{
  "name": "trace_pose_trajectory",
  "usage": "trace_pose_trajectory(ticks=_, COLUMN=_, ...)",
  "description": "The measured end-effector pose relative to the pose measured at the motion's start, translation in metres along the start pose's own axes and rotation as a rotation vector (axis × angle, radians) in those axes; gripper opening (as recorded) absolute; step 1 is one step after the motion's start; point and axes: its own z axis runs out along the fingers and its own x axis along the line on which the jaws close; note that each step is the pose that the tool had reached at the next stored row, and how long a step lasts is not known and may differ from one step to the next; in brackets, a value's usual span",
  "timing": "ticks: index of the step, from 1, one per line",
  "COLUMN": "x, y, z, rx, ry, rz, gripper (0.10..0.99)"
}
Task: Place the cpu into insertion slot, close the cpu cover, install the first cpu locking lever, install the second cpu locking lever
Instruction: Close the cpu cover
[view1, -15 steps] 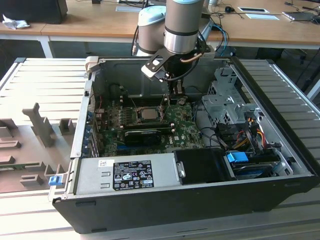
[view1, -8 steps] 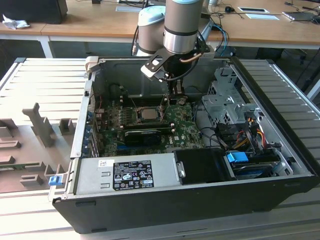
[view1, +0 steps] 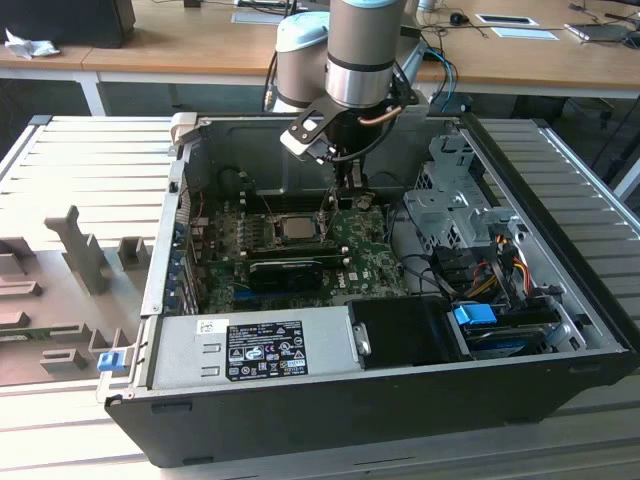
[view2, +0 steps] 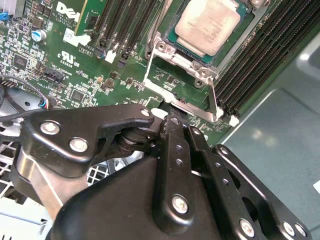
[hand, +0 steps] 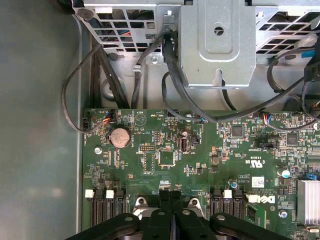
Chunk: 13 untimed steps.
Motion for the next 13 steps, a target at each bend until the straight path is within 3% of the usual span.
trace_pose_trajectory(ticks=13, x=0.0001, y=-0.0044, z=-0.0001, rx=0.0, ry=0.0, rz=0.0, gripper=0.106)
